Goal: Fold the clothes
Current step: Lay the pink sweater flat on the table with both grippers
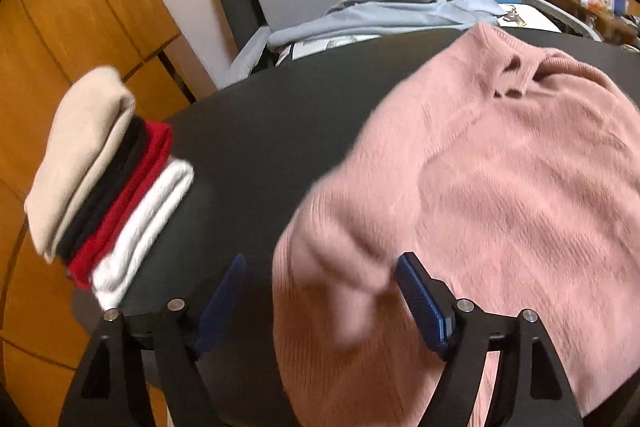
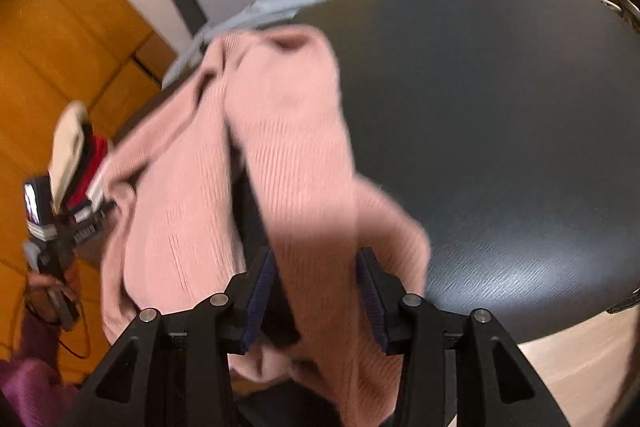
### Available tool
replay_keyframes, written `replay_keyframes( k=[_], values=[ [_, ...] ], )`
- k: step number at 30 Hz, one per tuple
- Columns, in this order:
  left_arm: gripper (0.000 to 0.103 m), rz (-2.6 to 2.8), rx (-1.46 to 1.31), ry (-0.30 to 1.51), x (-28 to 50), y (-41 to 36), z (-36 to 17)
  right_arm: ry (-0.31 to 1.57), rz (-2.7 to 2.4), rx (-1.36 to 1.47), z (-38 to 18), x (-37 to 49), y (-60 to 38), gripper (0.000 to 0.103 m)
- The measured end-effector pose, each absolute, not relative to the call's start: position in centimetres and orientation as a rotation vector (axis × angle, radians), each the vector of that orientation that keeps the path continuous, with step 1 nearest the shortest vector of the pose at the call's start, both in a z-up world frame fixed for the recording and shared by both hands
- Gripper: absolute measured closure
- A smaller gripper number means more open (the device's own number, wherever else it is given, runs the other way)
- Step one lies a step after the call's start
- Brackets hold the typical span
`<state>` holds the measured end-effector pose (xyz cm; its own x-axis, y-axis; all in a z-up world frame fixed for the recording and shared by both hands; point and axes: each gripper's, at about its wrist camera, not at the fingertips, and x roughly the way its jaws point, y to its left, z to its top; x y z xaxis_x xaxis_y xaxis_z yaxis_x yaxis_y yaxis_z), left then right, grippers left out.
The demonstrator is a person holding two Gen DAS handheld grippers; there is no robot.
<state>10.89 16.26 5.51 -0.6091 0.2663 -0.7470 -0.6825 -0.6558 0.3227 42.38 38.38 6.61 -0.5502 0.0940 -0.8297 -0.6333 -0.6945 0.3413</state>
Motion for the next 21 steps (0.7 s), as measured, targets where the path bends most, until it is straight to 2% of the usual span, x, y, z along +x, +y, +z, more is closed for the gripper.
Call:
replay_keyframes(
  k=[3,5,6,7,8,9,10,14,16,17,21],
  values=[
    [0.019,2.285,-0.932,0.868,11.5,15.5,4.4,0.648,2.279,-1.213,5.8,41.0,36.9,0.06],
    [0.019,2.291,-0.92,0.922,11.9,15.5,3.2,0.52,2.272,-1.239,5.7,40.1,36.4,0.074],
    [0.021,2.289,-0.906,0.938,12.1,15.7,2.7,0.47,2.269,-1.248,6.1,39.9,36.4,0.088],
    [0.04,2.276,-0.912,0.922,11.8,16.0,3.0,0.42,2.264,-1.256,6.4,39.7,36.5,0.091],
    [0.072,2.262,-0.919,0.902,11.4,16.3,3.3,0.38,2.256,-1.252,6.9,39.7,36.8,0.092],
    [0.086,2.248,-0.927,0.882,11.0,16.7,3.7,0.356,2.243,-1.23,7.6,40.0,37.6,0.092],
    [0.093,2.234,-0.934,0.863,10.7,17.0,4.0,0.331,2.228,-1.204,8.3,40.4,38.5,0.093],
    [0.097,2.176,-0.962,0.785,9.2,18.3,5.4,0.243,2.154,-1.104,12.0,42.1,43.7,0.095],
    [0.1,2.183,-0.887,0.794,9.0,19.0,7.4,0.206,2.114,-1.07,13.4,42.6,46.5,0.095],
    [0.102,2.187,-0.846,0.8,8.9,19.4,8.5,0.198,2.091,-1.08,13.4,42.2,48.2,0.095],
    [0.102,2.209,-0.74,0.811,7.6,21.2,12.2,0.167,1.999,-1.115,13.1,40.6,55.0,0.095]
  ],
)
